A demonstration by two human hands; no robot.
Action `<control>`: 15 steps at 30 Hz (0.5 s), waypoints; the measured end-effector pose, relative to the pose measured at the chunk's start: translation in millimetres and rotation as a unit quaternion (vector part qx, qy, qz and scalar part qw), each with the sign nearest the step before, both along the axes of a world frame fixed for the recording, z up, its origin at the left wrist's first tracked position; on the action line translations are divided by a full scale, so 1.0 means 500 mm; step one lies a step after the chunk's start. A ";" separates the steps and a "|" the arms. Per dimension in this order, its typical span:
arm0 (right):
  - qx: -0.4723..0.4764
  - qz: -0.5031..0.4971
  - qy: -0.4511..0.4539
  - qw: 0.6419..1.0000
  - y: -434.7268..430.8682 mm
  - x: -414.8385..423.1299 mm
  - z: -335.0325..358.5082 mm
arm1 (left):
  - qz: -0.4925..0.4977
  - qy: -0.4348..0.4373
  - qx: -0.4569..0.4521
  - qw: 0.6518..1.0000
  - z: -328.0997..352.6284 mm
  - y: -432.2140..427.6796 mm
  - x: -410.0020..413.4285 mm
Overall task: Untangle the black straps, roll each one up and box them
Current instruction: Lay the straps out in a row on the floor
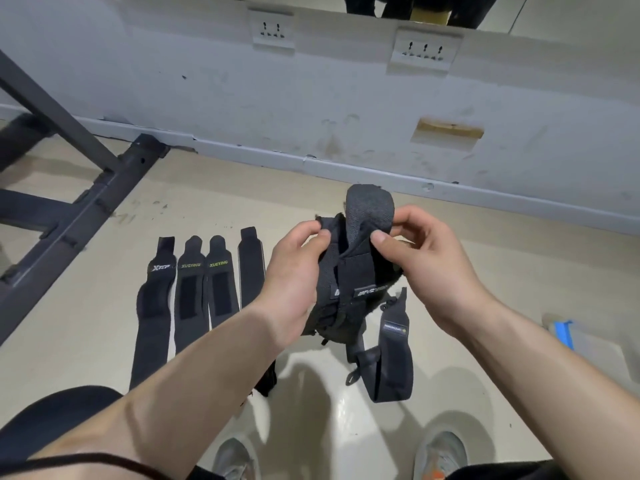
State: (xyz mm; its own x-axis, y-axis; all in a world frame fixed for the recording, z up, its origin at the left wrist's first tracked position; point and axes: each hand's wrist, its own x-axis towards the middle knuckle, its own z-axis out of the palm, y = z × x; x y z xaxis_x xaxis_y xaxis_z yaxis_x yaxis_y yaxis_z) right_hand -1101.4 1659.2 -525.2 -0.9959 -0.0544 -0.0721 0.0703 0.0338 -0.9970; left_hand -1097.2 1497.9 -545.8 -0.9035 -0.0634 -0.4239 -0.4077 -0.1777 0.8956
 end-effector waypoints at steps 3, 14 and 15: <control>-0.008 0.060 -0.026 0.998 0.001 0.000 0.006 | -0.005 0.023 0.039 0.999 0.005 -0.004 0.008; 0.001 0.004 0.011 1.000 -0.013 0.021 0.004 | -0.036 0.060 0.116 0.991 0.021 0.009 0.041; -0.002 -0.003 0.006 1.000 -0.014 0.021 0.001 | -0.040 0.060 0.118 0.990 0.021 0.011 0.043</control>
